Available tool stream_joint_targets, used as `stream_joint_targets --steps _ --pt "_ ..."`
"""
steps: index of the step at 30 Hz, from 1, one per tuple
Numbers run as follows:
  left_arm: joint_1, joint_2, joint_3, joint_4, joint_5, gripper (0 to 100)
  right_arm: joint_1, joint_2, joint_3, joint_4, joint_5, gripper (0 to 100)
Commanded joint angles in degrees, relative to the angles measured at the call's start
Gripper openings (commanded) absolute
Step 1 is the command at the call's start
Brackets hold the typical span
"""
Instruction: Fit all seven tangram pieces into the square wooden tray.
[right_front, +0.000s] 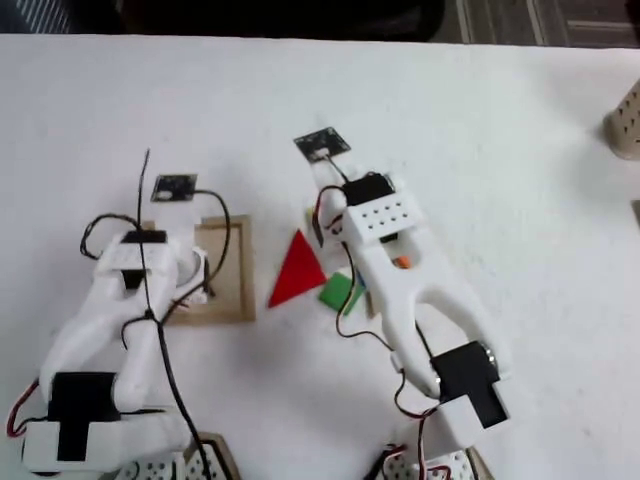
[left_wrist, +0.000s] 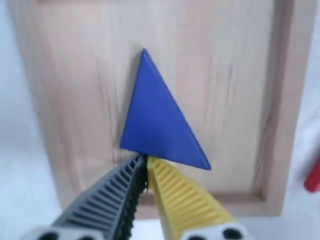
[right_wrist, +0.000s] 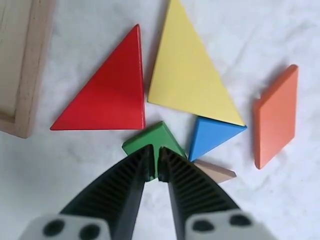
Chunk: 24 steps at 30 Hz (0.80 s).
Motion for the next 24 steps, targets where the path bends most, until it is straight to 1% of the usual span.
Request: stream_joint_targets --steps 1,7,9,12,15,18,20,24 --pt "-0.7 0.4 -3.2 -5.5 1.8 2 0.4 -2.6 -0.4 -0.7 0.4 1.8" --pt "-3.9 0.4 -3.5 -12.4 2.3 2 0.4 -2.6 -0.4 -0.7 0.4 1.8" --pt "-3.9 0.2 -3.6 -14.2 5.1 2 0.4 -2.6 -0.4 -0.7 0.4 1.8" --pt "-3.9 -0.7 -4.0 -14.9 7.6 2 0.4 -2.6 -0.4 -0.7 0.5 1.8" --pt "-3.4 -4.0 -3.9 -13.9 7.5 2 0.4 -2.6 -0.4 -0.7 0.6 1.8" --pt "-0.1 -9.4 -1.3 -12.5 7.5 2 0.4 -2.6 -0.4 -0.7 0.7 1.8" --pt "4.2 -13.4 2.5 -12.6 7.3 2 0.4 -2.7 -0.4 -0.7 0.7 1.8" --pt "13.7 -20.2 10.0 -12.6 1.8 2 0.4 -2.7 -0.4 -0.7 0.7 1.8"
